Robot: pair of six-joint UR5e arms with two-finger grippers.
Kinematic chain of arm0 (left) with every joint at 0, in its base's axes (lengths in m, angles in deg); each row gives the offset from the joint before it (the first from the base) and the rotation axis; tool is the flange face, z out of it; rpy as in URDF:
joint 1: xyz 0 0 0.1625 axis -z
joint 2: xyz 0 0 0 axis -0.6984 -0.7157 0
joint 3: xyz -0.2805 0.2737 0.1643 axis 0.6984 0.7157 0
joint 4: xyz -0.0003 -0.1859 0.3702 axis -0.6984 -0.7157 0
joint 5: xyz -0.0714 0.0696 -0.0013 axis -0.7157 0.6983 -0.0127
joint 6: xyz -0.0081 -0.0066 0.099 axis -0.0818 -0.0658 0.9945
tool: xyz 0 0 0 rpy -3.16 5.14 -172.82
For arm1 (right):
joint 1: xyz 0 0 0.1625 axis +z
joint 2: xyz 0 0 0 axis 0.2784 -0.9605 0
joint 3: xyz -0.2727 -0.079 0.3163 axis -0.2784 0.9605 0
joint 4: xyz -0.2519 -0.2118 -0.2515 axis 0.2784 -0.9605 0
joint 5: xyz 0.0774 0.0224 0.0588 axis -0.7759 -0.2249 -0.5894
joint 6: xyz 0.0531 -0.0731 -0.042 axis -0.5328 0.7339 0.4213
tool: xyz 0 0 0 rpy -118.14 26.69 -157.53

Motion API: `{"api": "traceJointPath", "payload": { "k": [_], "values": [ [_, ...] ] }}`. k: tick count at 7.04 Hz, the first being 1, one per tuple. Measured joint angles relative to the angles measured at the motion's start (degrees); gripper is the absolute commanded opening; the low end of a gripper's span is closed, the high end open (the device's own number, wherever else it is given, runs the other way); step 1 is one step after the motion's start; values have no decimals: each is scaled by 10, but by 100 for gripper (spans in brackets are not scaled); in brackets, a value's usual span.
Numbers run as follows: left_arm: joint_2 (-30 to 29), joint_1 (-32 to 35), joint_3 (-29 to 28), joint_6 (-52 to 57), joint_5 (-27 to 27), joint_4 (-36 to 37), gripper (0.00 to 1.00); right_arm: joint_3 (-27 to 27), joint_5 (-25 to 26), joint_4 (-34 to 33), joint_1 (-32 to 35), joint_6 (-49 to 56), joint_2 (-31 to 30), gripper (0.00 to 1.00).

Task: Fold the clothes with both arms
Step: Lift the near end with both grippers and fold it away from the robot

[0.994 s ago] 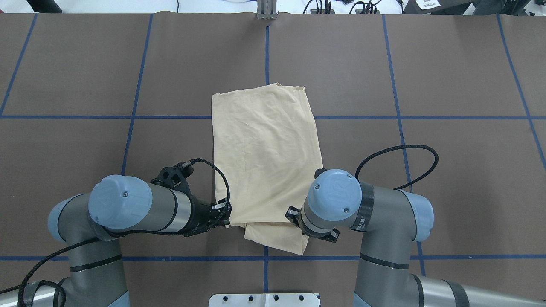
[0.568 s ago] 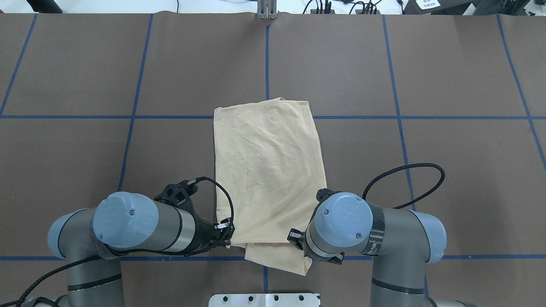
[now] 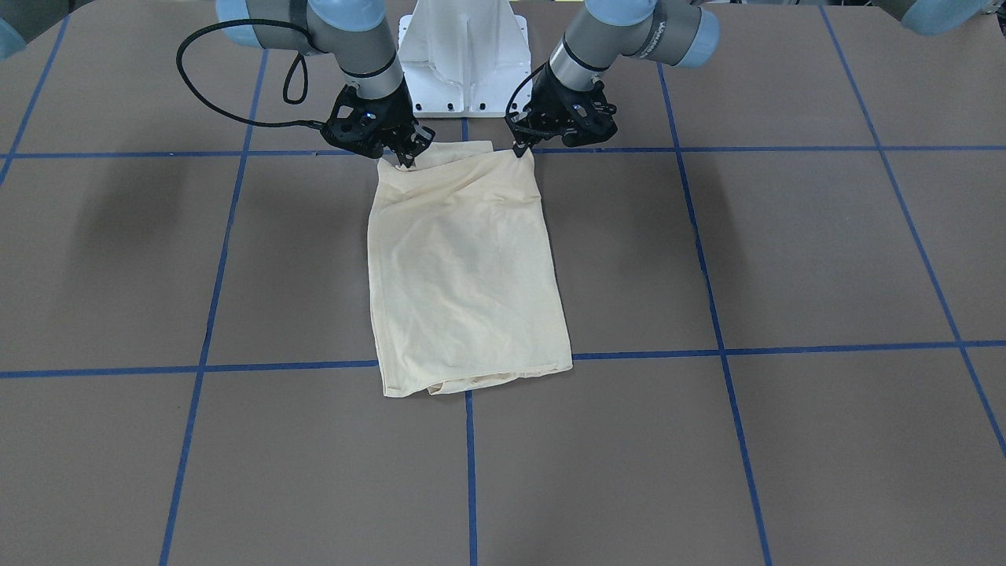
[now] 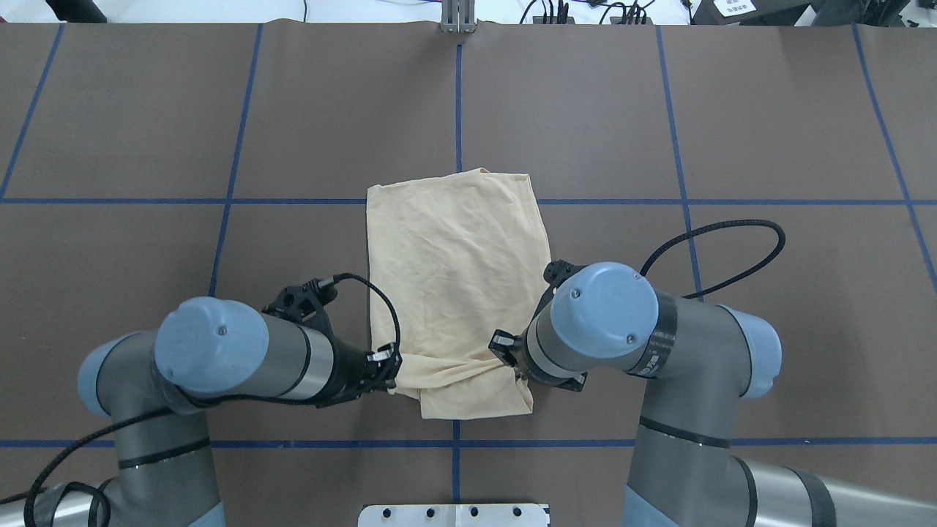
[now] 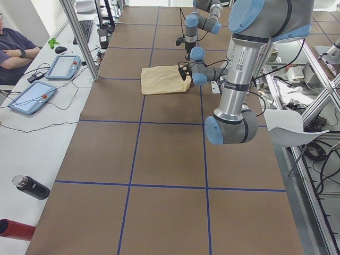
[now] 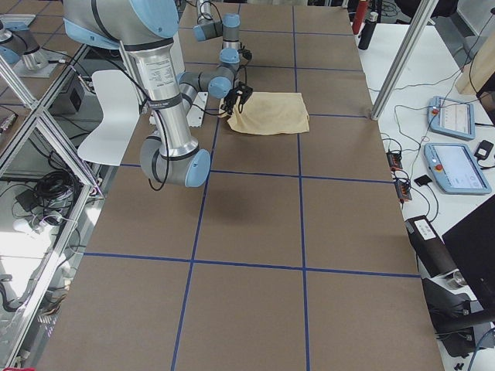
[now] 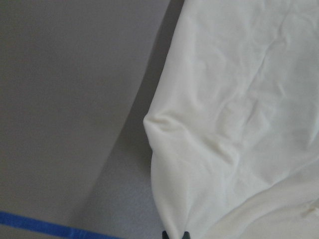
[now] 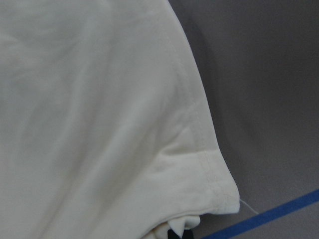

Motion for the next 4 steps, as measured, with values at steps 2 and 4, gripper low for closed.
{"api": "traceJointPath", "payload": {
  "k": [2,4],
  "values": [
    [-41,100,-36,48,-47,1,0,19,2,3,54,42,30,0],
    [-121,184,-146,108,-83,-4,0,110,1,5,132,82,109,0]
  ]
}}
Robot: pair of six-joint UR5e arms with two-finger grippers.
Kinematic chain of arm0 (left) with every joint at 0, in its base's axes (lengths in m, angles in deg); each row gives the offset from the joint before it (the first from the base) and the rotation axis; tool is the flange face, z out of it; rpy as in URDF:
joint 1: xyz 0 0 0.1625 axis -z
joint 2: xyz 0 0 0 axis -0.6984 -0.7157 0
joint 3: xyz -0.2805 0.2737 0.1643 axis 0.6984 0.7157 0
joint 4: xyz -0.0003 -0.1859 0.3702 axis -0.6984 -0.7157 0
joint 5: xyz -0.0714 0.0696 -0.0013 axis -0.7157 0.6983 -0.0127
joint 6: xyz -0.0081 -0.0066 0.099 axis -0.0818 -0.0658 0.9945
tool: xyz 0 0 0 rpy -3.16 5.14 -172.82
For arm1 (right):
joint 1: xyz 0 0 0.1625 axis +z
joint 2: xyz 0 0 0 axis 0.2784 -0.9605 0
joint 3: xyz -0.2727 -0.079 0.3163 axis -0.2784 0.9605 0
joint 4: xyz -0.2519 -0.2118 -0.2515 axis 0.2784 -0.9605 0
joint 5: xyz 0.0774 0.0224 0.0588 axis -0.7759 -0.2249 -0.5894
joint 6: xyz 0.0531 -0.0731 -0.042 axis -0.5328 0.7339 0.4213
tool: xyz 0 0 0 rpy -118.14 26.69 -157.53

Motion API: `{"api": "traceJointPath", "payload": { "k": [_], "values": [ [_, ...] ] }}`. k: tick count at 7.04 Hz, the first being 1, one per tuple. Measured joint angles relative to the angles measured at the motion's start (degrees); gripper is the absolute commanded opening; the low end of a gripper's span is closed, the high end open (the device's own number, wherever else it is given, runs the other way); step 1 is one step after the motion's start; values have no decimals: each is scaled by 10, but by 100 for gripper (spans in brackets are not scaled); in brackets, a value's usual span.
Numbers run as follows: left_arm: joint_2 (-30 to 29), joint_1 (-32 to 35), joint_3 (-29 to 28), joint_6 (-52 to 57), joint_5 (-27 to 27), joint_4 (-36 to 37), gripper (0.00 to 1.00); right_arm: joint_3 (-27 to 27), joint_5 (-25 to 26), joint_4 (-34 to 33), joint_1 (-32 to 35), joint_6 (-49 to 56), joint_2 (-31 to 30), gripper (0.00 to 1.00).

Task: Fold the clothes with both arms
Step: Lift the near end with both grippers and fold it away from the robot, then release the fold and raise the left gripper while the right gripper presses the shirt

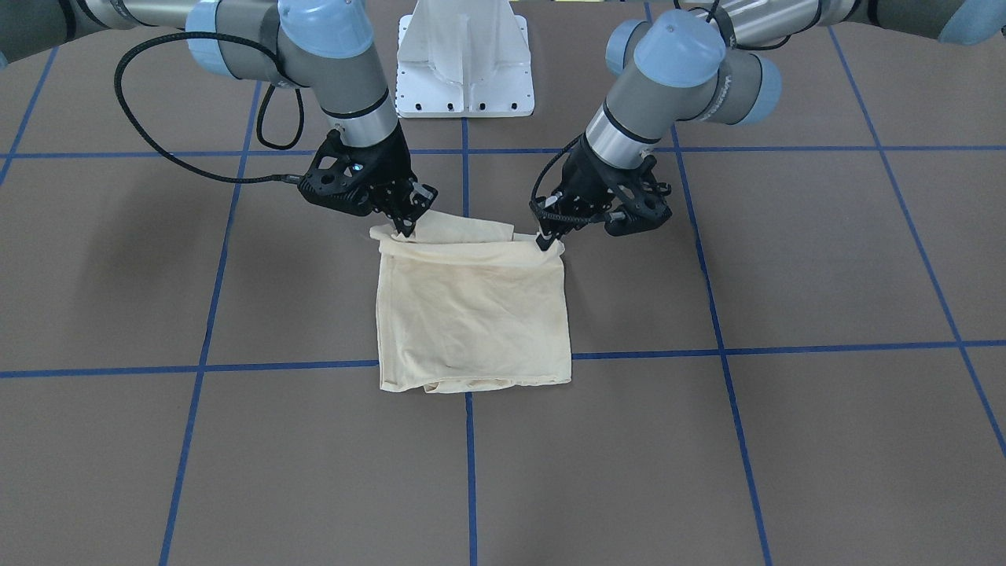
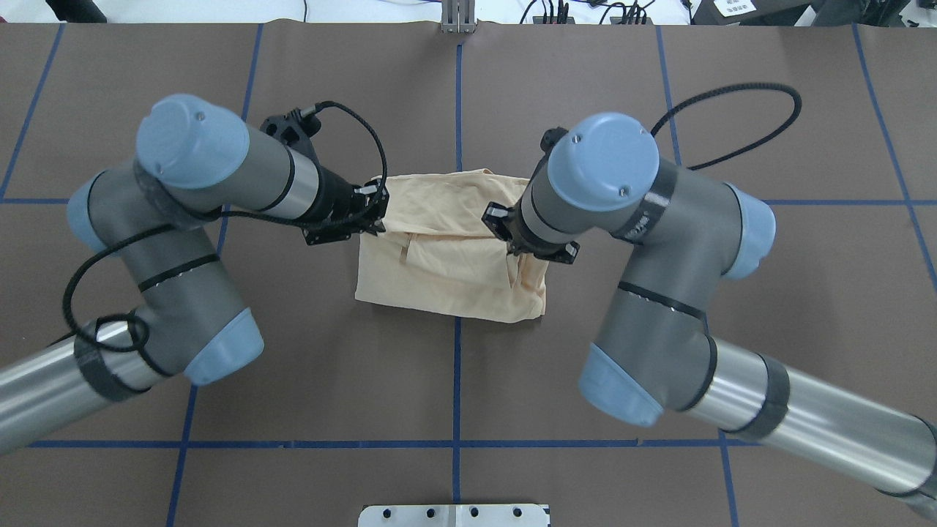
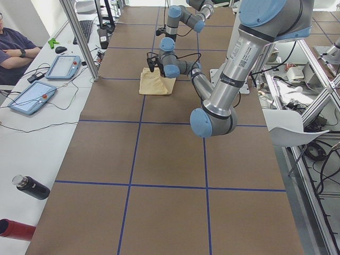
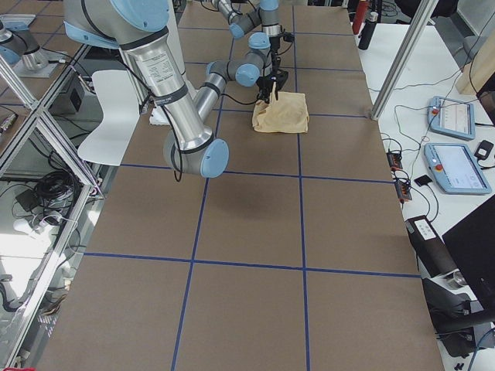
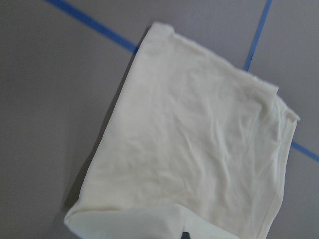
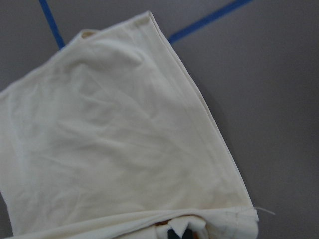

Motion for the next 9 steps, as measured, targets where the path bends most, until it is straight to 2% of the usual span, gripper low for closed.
{"api": "traceJointPath", "payload": {
  "k": [1,2,3,4,5,6,7,8,9],
  "values": [
    [-37,22,-61,24,-4,-7,0,77,0,15,31,20,46,0],
    [-61,35,-108,38,-5,-21,0,162,0,59,49,31,81,0],
    [-70,40,-139,42,-4,-41,0,227,1,106,56,35,102,0],
    [-74,41,-162,44,-3,-63,0,261,1,130,58,37,113,0],
    [-76,41,-177,45,-1,-76,36,278,2,139,58,37,118,0],
    [-77,42,-186,45,0,-83,99,289,2,142,58,38,122,0],
    [-77,42,-191,45,3,-91,100,297,2,143,58,37,123,57],
    [-78,43,-194,44,10,-104,100,303,2,143,58,37,122,99],
    [-78,51,-196,44,19,-112,100,307,1,143,58,40,121,100]
  ]
}}
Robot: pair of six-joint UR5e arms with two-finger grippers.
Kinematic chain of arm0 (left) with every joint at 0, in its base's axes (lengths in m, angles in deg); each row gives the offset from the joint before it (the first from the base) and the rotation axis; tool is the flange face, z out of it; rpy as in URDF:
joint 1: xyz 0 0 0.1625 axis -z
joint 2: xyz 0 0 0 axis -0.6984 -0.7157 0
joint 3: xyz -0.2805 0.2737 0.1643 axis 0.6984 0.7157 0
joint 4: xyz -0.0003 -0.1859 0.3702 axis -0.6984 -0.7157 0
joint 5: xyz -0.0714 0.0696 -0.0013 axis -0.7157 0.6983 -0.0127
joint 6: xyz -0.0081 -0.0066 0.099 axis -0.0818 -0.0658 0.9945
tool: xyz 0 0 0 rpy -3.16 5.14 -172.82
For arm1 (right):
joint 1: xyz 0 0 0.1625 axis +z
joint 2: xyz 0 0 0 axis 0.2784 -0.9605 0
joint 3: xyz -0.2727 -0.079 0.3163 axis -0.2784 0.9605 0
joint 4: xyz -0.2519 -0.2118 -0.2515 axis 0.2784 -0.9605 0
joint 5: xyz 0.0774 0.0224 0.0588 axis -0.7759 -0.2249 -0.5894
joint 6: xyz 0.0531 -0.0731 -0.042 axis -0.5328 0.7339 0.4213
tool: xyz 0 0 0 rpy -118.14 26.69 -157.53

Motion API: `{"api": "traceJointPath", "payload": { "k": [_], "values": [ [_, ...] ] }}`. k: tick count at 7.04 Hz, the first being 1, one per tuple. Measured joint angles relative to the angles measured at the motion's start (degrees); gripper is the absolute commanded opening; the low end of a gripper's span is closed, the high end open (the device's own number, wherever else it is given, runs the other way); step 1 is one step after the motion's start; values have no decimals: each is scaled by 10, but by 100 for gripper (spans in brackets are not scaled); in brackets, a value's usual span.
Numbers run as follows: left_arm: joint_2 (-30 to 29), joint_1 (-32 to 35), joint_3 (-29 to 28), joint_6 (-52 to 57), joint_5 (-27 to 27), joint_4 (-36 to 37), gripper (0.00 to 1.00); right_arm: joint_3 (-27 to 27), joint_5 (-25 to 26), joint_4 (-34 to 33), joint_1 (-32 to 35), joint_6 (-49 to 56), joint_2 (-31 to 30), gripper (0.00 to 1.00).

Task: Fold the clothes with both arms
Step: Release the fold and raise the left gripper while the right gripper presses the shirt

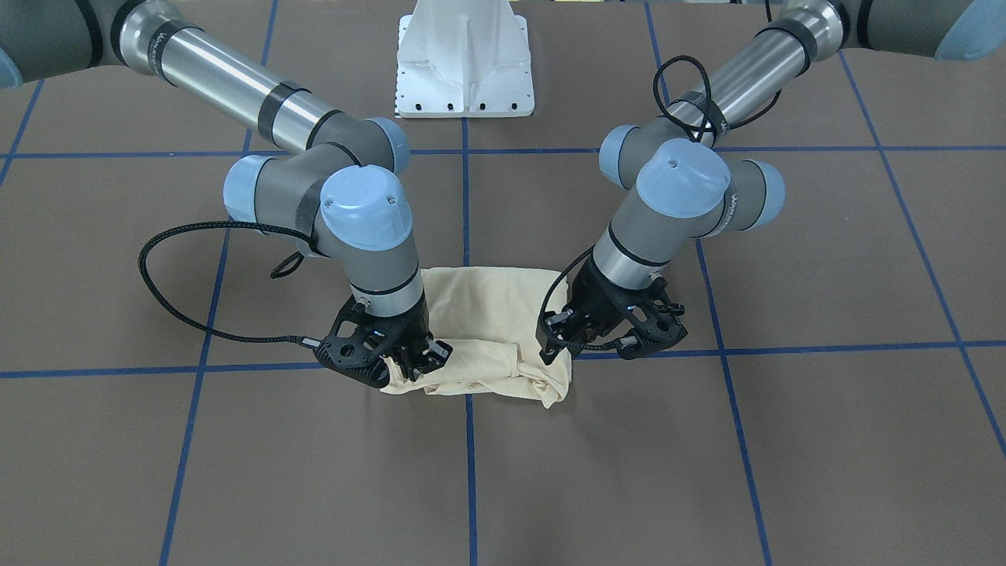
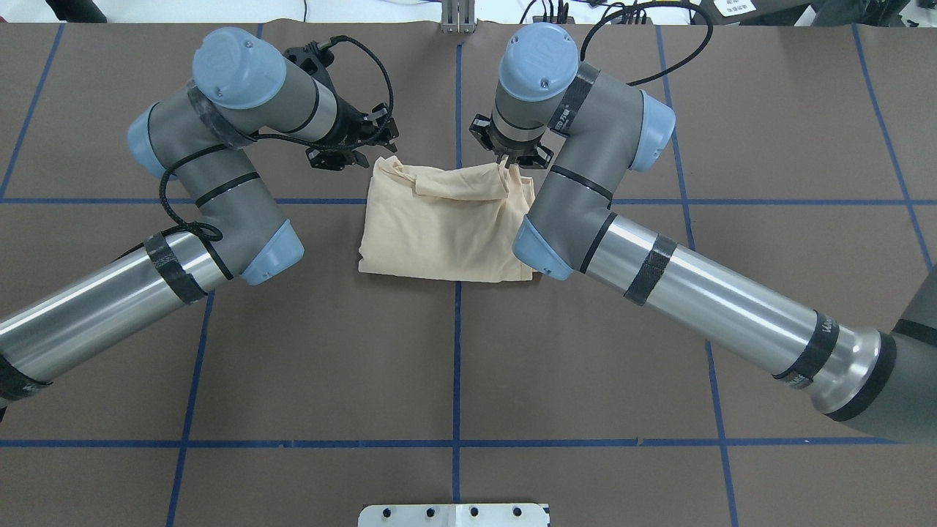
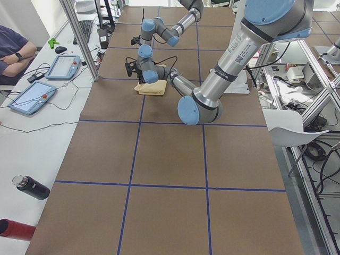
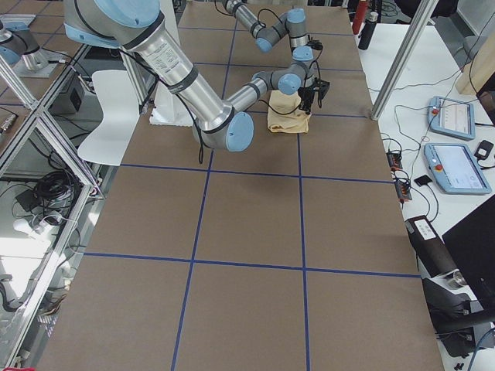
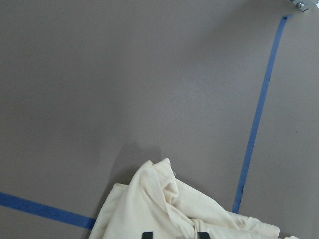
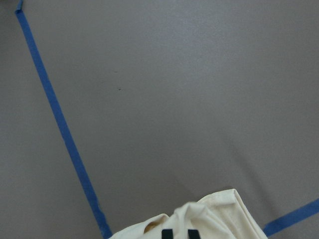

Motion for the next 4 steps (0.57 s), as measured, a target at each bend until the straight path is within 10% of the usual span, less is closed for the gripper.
{"api": "traceJointPath", "payload": {
  "k": [4],
  "values": [
    [34,45,27,52,-22,22,100,-29,-31,-2,-9,54,2,100]
  ]
}}
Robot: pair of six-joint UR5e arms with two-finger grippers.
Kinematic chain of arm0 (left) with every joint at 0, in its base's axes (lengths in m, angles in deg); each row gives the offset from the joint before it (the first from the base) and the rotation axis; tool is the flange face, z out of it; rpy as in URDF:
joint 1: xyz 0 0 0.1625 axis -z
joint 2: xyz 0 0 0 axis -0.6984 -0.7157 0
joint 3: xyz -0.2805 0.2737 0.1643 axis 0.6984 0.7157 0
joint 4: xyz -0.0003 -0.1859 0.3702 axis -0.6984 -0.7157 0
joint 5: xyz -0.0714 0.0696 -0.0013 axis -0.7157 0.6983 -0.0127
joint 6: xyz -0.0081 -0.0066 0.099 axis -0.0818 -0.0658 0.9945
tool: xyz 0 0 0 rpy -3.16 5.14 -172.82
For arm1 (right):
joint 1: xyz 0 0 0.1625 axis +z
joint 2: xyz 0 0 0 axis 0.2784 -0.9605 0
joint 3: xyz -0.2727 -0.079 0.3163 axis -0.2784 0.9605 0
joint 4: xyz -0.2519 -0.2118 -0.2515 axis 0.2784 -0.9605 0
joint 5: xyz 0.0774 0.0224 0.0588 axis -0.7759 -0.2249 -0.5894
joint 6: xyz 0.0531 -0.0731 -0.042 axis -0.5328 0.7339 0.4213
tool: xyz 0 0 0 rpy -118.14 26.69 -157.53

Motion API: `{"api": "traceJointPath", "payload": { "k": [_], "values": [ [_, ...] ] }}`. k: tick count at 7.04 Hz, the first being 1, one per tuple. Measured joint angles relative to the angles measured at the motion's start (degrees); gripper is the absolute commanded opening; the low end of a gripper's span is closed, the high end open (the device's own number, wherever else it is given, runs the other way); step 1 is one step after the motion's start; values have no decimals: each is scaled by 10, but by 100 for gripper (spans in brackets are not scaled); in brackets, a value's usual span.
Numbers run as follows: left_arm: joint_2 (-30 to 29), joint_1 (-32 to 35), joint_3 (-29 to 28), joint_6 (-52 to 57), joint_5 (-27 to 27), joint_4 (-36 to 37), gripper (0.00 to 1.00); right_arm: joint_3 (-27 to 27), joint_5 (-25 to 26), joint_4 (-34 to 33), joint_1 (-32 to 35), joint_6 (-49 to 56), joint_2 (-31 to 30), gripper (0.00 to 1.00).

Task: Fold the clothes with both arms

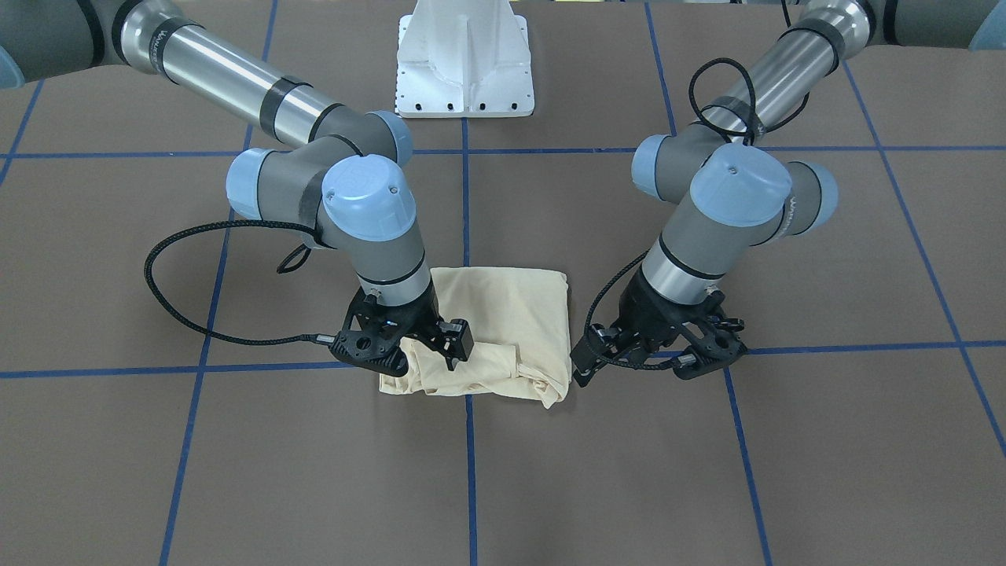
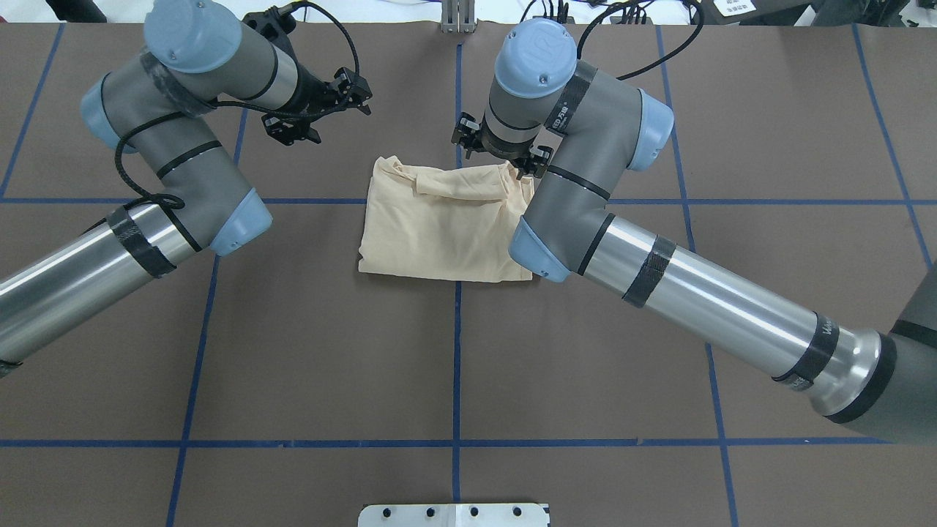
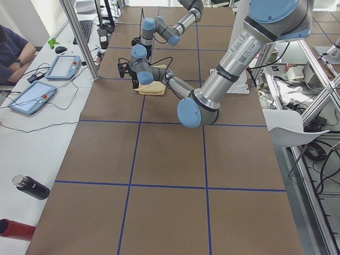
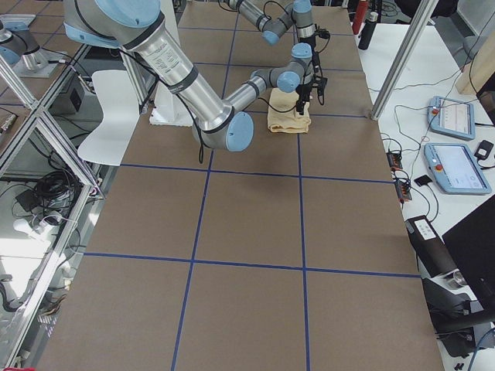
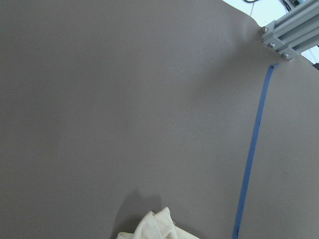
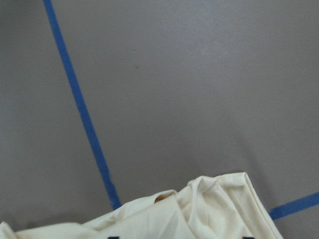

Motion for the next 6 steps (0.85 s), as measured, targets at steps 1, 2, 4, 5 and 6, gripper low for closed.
{"api": "traceJointPath", "payload": {
  "k": [1,2,4,5,6],
  "values": [
    [30,10,29,26,-6,7,100,-12,7,-2,-18,12,0,99],
    [51,19,50,50,-8,18,100,-16,29,-3,-41,31,-1,99],
    [65,31,64,73,-9,32,100,-12,87,-4,-83,98,1,99],
    [69,34,67,75,-9,34,100,-7,101,-3,-90,132,1,99],
    [73,36,70,76,-9,34,100,5,115,-1,-92,153,7,99]
  ]
}}
